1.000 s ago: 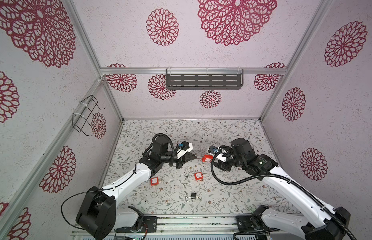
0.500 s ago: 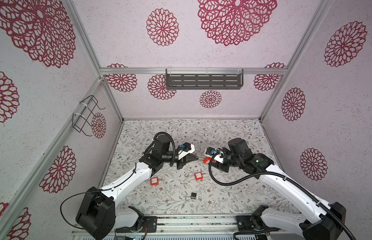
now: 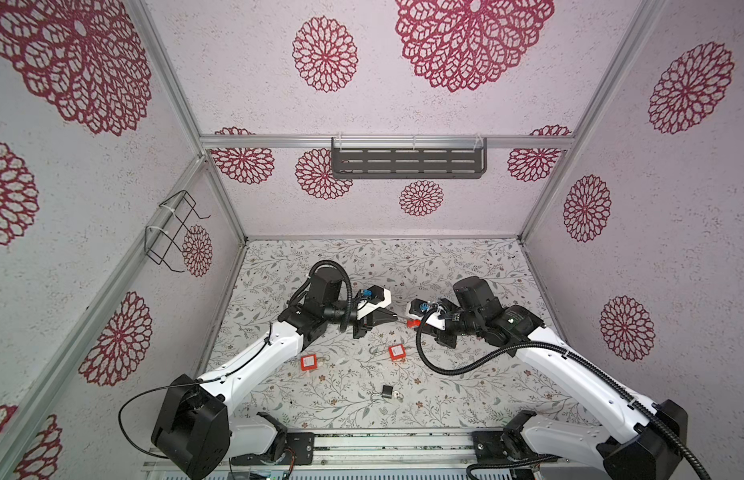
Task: Lock with the key
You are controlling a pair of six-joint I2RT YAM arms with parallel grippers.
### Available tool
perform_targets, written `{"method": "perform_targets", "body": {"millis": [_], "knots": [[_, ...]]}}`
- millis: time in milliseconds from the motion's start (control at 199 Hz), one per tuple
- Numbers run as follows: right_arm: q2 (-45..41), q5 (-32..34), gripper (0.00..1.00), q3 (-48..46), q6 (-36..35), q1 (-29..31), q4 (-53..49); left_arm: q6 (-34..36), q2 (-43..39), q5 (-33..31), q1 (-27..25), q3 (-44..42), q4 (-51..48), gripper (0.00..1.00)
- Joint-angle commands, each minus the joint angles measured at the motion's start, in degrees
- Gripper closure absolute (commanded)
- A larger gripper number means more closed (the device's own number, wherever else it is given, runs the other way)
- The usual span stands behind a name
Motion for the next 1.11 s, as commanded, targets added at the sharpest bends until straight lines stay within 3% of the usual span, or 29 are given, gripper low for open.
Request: {"method": "perform_targets", "body": {"millis": [0,583,679,961,1101], "knots": [[0.45,-3.57,0.79,2.63,-0.09,-0.19,-0.72,2.03,0.29,1.62,-1.03,1.72,-1.25,1.0],[2.82,-7.82,0.86,4.36,-0.01,-0.27,-1.75,5.88,0.39,0.14,-2.89,0.85,-0.77,1.0],[2.83,-10.05,0.92,3.98,-4.55,-0.45,-2.18,6.5,0.39,-0.09,-3.06,0.91,-0.62,1.0],[1.65,-12.72,0.97,1.24,-6.92,-2.2,5.7,7.22,-0.62,-0.79,-3.23,-0.28,-0.9,1.0],[3.1,-12.88,0.97,2.46,-7.22,-2.8,4.76,6.96,-0.82,-0.97,-3.28,-0.65,-1.43,1.0]]}}
